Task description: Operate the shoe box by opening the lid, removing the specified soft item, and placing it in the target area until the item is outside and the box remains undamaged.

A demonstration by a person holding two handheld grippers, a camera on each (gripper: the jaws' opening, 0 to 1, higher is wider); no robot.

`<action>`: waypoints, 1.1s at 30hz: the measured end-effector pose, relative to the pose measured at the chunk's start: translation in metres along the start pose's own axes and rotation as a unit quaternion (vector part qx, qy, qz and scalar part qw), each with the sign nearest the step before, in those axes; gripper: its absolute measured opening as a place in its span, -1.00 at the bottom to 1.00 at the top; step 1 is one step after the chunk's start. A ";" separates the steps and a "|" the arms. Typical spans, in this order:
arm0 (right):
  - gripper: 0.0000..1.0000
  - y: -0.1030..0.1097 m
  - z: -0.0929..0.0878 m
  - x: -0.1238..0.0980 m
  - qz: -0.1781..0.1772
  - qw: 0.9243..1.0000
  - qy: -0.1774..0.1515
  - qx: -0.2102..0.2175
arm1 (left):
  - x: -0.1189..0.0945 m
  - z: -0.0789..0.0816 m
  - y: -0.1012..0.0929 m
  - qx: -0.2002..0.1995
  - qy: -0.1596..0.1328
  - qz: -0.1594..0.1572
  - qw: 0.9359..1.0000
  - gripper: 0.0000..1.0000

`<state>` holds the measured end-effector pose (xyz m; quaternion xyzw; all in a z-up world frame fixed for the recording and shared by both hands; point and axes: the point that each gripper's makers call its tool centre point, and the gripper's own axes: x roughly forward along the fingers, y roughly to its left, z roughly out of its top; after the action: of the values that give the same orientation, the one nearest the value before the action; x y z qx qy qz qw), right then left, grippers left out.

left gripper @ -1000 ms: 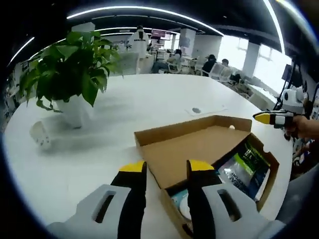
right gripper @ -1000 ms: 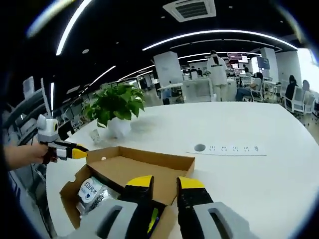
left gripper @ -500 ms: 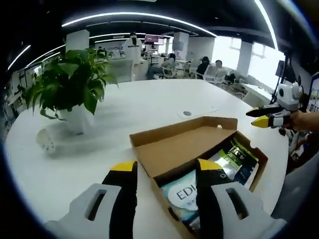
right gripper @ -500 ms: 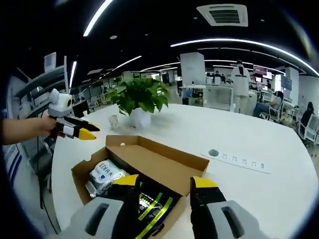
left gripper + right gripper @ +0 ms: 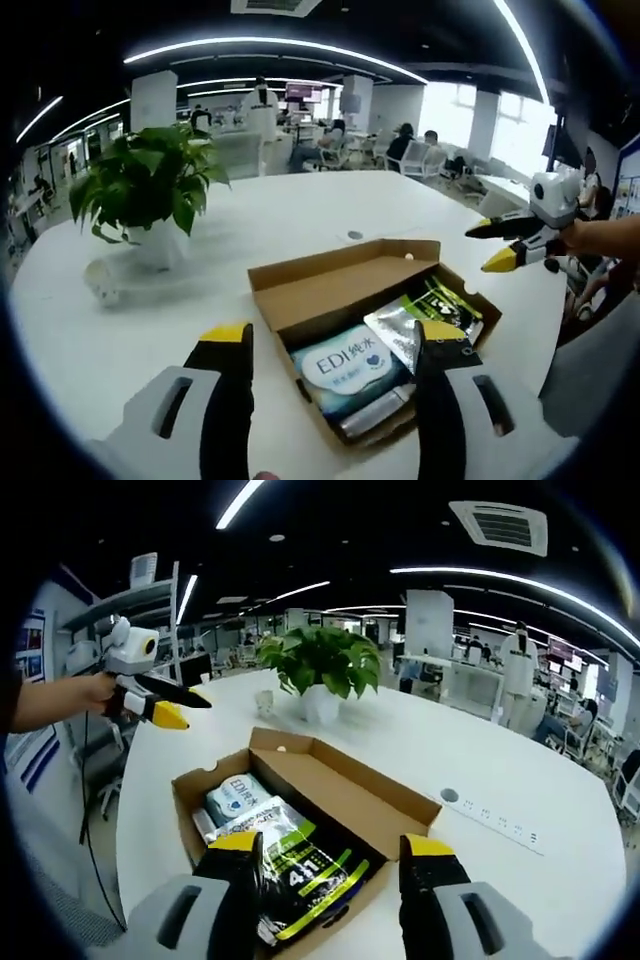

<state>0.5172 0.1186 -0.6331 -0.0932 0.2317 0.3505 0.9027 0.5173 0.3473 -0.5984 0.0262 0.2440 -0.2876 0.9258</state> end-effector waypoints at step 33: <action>0.55 0.023 -0.024 -0.025 0.045 0.995 0.038 -0.082 | -0.084 -0.004 -0.103 0.055 -0.045 -0.035 0.997 0.91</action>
<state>0.4772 0.1127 -0.6425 -0.1691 0.2402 0.4048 0.8659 0.3992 0.3058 -0.5530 0.0558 0.1867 -0.3336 0.9224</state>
